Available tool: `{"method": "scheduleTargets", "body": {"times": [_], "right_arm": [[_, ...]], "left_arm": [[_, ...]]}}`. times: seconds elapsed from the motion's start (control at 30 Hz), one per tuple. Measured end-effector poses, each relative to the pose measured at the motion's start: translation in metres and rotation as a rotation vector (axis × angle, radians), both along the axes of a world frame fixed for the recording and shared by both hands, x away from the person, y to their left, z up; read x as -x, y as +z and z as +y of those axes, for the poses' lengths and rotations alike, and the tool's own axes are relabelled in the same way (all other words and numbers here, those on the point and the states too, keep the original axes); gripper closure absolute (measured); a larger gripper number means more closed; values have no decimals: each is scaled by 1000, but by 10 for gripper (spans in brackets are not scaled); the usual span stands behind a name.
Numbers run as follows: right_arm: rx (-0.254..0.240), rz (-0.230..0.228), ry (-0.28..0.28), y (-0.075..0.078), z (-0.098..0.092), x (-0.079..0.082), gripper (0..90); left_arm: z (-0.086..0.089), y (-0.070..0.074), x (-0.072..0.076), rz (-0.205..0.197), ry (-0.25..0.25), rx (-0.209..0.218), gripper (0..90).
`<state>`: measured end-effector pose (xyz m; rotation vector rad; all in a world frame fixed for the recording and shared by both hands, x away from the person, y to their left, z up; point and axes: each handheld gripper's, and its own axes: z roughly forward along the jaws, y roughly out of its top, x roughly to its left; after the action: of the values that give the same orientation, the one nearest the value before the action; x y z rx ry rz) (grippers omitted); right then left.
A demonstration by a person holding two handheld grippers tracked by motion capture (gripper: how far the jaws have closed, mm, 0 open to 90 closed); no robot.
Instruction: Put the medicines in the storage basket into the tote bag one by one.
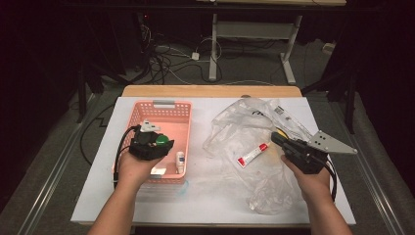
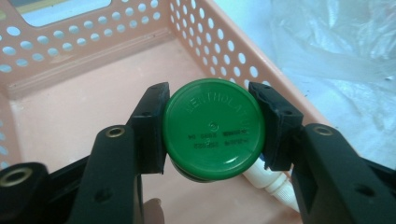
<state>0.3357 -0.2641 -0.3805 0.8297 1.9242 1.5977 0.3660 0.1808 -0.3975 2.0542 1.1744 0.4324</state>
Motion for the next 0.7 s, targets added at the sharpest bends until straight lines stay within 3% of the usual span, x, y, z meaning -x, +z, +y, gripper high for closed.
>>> {"method": "scheduleTargets", "body": {"times": [0.37,0.7], "right_arm": [[4,0,1,-1,1,0,900],[6,-1,0,-1,1,0,900]], "left_arm": [[3,-7,19,-48,13,48,500],[2,-12,33,-96,9,54,501]]}}
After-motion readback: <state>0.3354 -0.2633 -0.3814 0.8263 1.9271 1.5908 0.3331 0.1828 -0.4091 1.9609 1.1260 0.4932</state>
